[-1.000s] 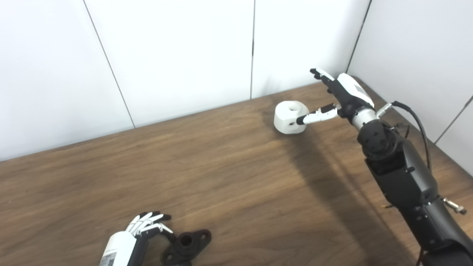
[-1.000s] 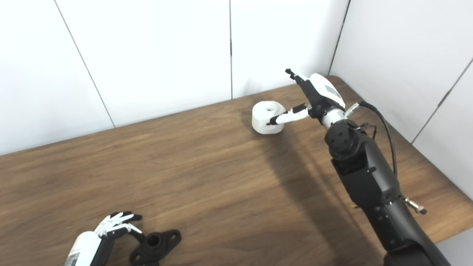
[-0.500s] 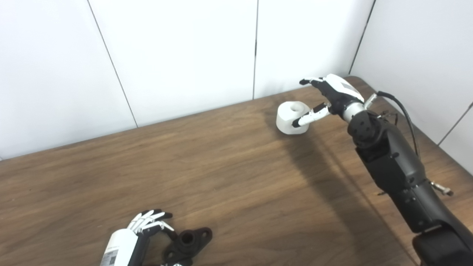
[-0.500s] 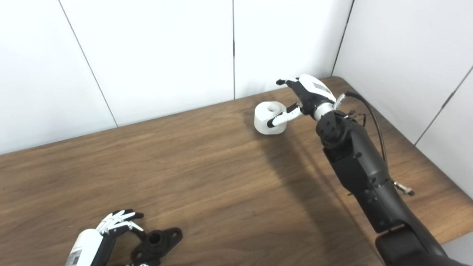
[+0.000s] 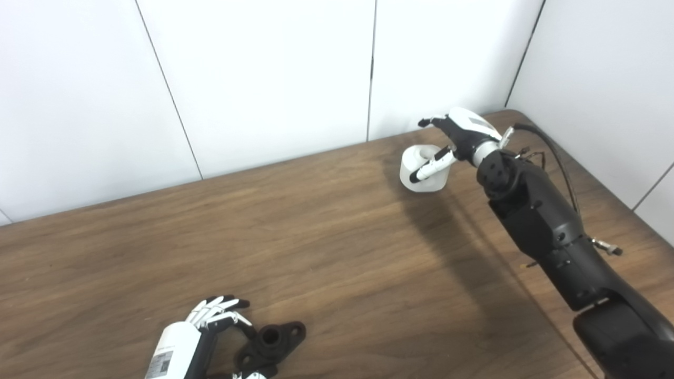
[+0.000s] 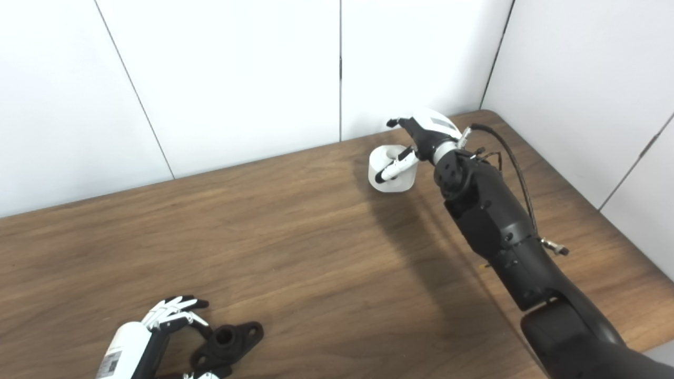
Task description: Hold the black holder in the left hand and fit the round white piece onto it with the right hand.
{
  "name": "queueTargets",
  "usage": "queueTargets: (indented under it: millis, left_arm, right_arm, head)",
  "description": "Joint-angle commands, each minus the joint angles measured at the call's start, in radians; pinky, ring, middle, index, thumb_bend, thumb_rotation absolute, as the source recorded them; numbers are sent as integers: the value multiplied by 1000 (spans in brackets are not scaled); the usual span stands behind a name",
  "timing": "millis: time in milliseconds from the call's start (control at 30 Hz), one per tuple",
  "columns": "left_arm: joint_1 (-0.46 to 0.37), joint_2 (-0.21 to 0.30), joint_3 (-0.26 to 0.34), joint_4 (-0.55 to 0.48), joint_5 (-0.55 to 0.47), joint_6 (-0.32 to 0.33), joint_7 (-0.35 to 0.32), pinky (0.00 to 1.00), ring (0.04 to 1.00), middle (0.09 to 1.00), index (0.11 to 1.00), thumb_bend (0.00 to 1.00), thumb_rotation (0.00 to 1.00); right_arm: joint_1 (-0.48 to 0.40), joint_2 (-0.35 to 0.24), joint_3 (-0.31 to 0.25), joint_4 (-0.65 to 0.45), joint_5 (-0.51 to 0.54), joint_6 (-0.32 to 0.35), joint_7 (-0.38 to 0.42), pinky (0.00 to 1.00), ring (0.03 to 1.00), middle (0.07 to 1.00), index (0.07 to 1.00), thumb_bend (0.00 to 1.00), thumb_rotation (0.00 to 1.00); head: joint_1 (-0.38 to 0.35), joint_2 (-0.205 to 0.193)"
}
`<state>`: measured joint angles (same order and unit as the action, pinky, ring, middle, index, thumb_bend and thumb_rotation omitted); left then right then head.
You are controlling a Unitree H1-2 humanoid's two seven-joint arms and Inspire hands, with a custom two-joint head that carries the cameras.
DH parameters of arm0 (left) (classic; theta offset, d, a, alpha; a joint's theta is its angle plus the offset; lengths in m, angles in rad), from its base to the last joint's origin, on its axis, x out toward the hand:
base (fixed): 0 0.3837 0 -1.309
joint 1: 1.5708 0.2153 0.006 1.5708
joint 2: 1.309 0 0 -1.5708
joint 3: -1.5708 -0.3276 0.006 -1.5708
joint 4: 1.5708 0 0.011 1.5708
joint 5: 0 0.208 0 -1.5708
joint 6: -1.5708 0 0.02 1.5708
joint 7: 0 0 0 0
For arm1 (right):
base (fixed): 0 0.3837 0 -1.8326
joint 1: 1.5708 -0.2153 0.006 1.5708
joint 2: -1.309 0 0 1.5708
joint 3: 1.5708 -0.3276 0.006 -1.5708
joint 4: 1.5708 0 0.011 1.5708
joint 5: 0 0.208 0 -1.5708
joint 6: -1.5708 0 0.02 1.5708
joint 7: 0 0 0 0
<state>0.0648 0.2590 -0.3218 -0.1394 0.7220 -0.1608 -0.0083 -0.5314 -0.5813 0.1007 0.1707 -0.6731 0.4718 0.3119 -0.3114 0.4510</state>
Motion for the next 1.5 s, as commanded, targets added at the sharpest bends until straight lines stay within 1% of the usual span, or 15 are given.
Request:
queueTargets:
  millis: [0,100,300,500,633,800,933,1067,1200,1300,1467]
  left_arm:
    - [24,9,-3,75,18,44,-25,893,869,792,486,520,48]
    - [23,9,-2,76,15,43,-24,894,868,790,486,520,47]
    - [24,7,-2,74,15,41,-21,893,867,792,486,520,48]
    - [26,4,-3,65,20,48,-26,893,867,791,486,520,48]
    - [26,3,-3,65,20,50,-25,896,868,791,486,520,48]
    - [27,1,-2,64,20,51,-24,896,870,790,486,520,48]
    - [27,3,0,62,21,50,-24,893,870,789,486,520,48]
    - [28,5,1,59,22,50,-25,892,871,791,486,520,48]
    - [28,4,2,58,25,53,-27,888,869,791,486,520,48]
    - [27,2,2,54,25,59,-32,891,871,792,486,520,47]
    - [27,-1,3,50,27,59,-30,886,869,789,486,520,47]
  right_arm:
    - [-61,-35,-1,-11,-13,-8,-24,950,1000,933,859,884,277]
    - [-74,-43,12,6,-13,-9,-16,961,1000,931,849,883,273]
    - [-90,-64,24,8,-25,-3,19,941,1000,924,813,880,258]
    - [-96,-94,31,1,-30,-4,35,972,1000,919,794,876,261]
    - [-96,-106,31,-11,-44,-3,48,918,1000,913,770,868,253]
    - [-99,-115,27,-15,-71,-2,72,865,999,913,750,867,274]
    - [-95,-119,21,-19,-75,-3,83,849,997,916,734,870,260]
    - [-94,-130,31,-20,-73,-5,88,825,987,904,715,874,256]
    - [-96,-134,34,-20,-59,-5,108,840,987,896,708,866,241]
    - [-99,-143,47,-18,-55,-9,125,851,987,886,707,864,236]
    - [-101,-151,56,-14,-51,-12,133,861,973,858,705,873,231]
  head:
    - [0,0]
    - [-1,2]
    - [-3,5]
    - [-5,10]
    - [-8,11]
    - [-5,12]
    - [-8,14]
    - [-11,15]
    - [-11,16]
    - [-11,17]
    - [-12,17]
